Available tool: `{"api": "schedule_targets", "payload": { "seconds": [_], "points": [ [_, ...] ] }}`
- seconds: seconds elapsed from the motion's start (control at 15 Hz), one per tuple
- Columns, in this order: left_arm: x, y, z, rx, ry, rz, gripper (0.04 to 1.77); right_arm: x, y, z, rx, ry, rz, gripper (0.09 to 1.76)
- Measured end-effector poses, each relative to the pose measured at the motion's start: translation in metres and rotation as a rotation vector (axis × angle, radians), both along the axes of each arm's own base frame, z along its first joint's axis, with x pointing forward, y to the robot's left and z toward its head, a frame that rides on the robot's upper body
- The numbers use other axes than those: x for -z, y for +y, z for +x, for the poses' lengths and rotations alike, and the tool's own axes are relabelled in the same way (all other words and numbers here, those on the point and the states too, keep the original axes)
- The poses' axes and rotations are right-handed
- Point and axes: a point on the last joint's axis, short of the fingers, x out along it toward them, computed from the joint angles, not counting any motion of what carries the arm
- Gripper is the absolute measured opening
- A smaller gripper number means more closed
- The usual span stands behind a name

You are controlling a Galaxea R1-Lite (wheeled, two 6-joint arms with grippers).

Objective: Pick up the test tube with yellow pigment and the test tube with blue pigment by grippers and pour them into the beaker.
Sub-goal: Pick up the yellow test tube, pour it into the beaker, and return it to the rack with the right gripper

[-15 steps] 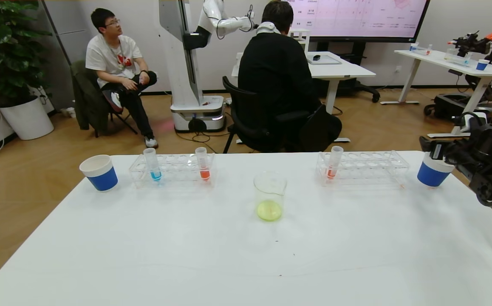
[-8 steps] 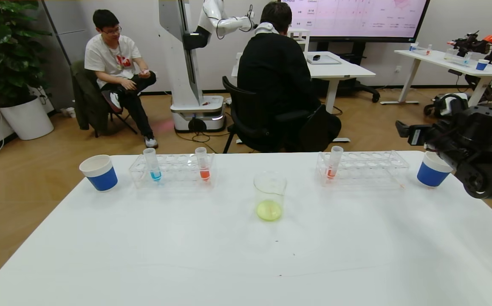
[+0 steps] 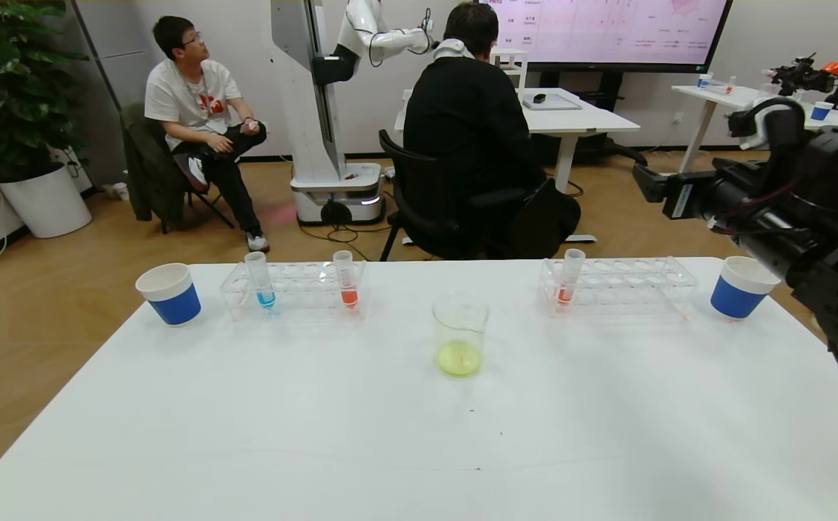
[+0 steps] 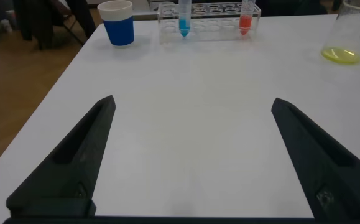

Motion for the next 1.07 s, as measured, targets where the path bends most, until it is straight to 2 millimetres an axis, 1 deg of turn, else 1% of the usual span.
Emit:
{"api": "schedule_targets", "payload": {
  "seconds": [0.07,0.27,0.33,0.47,0.6,0.67,0.8,0.93,1.07],
  "points": [
    [0.000,0.000,0.000,0.000,0.000,0.000,1.75,-0.012,0.000,-0.015,-0.006,-0.022,0.001,1.74],
    [0.000,0.000,0.000,0.000,0.000,0.000,1.75,-0.049,-0.007,-0.072,-0.011,-0.085,0.007,1.74],
    [0.000,0.000,0.000,0.000,0.000,0.000,1.75,-0.062,-0.010,-0.096,-0.012,-0.107,0.009,1.74],
    [0.000,0.000,0.000,0.000,0.000,0.000,1.75,-0.082,-0.016,-0.145,-0.015,-0.140,0.013,1.74],
    [0.000,0.000,0.000,0.000,0.000,0.000,1.75,-0.093,-0.022,-0.198,-0.016,-0.182,0.017,1.74],
    [0.000,0.000,0.000,0.000,0.000,0.000,1.75,-0.095,-0.026,-0.225,-0.014,-0.215,0.017,1.74],
    [0.000,0.000,0.000,0.000,0.000,0.000,1.75,-0.092,-0.031,-0.269,-0.002,-0.273,-0.019,1.74],
    [0.000,0.000,0.000,0.000,0.000,0.000,1.75,-0.078,-0.036,-0.307,0.015,-0.279,-0.080,1.74],
    [0.000,0.000,0.000,0.000,0.000,0.000,1.75,-0.061,-0.039,-0.337,0.005,-0.238,-0.136,1.74]
  ]
}}
